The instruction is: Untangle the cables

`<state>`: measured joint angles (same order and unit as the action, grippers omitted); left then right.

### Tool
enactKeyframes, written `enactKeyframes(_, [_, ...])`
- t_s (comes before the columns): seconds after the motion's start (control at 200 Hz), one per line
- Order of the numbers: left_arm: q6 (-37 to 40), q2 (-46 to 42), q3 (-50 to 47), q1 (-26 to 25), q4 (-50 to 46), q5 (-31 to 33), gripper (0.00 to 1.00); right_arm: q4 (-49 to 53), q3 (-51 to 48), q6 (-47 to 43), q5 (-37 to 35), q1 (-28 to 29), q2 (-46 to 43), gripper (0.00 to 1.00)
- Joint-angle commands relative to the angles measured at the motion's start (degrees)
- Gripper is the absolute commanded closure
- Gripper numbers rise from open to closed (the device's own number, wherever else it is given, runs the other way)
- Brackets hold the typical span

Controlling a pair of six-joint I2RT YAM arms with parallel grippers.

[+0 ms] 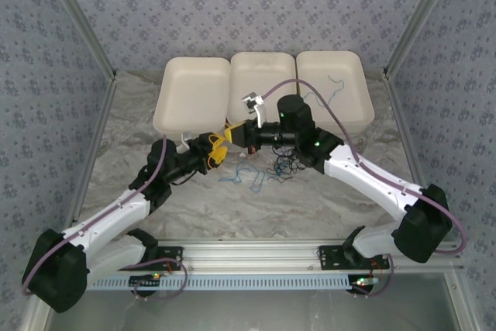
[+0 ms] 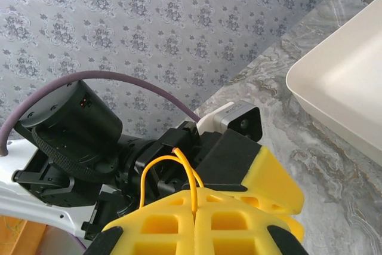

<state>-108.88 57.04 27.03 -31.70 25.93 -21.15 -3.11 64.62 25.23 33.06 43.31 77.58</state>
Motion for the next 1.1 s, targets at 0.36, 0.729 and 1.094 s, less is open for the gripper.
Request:
enactKeyframes(0.36, [-1.79,-3.86,-1.32,0.34,-3.31,2.58,0.9,-1.73,-2.99,0.96,-0.18,0.9,-2.66,1.0])
enactKeyframes(0.729, [1.96,-6.63,-1.35,3.07,-11.62,3.38,1.0,0.87,-5.06,-0.09,-7.16,1.12,-10.44,1.0])
enactKeyframes(1.094, [-7.0,-11.38,-15.37,5.12,-8.04,8.91,1.0,-1.53,-5.15,-3.32,-22.69,1.63,-19.68,1.0])
